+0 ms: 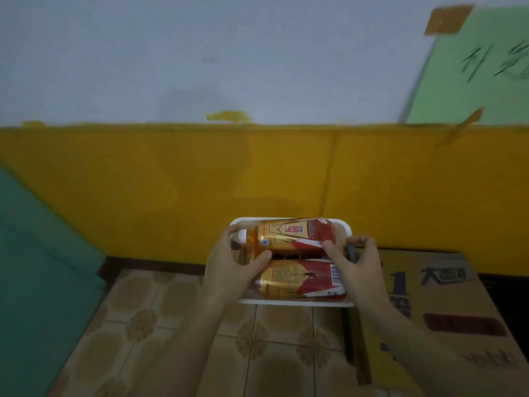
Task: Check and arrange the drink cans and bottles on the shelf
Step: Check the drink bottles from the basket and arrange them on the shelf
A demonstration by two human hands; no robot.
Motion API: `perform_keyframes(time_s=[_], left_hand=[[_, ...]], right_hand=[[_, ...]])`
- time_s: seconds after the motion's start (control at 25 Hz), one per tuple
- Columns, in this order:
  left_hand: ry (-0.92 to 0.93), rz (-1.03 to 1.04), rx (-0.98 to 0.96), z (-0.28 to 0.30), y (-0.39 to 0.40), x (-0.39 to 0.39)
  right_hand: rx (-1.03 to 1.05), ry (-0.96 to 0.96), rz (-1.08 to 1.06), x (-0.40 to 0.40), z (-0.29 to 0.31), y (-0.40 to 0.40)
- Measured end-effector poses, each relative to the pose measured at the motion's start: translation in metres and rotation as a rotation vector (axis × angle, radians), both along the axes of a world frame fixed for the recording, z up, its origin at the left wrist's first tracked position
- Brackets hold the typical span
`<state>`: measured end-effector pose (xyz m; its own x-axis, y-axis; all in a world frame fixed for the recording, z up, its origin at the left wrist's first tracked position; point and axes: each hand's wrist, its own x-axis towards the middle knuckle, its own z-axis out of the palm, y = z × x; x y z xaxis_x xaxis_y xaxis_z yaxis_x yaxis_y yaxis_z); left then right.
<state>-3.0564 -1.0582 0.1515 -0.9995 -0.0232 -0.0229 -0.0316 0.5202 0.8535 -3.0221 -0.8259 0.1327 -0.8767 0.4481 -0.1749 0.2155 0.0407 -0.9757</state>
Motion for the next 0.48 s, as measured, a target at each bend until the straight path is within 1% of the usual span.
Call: perform_keyframes(time_s=[0.08,0.16,0.32,0.4,0.48], left_hand=[[-0.031,0.036,-0.033,-0.083,0.0,-0.046],[-0.059,0.047,-0.044,-0.177,-0.001,-0.087],[-0.055,0.029,-0.051,-0.372,-0.002,-0.147],[-0.061,0.04,-0.056,-0.462,-0.002,-0.17],[-0.094,0.042,-0.016,-0.547,-0.004,-0.189]], right_hand=[[0.015,-0.01,-0.021,-0.038,-0.086,-0.008],[0.028,-0.034,-0.037,-0.069,-0.177,-0.017],[0.017,-0.068,-0.059,-0.12,-0.373,-0.023],[0.004,-0.095,-0.058,-0.142,-0.457,-0.023],[0.023,-0.117,-0.027,-0.16,-0.53,-0.022]])
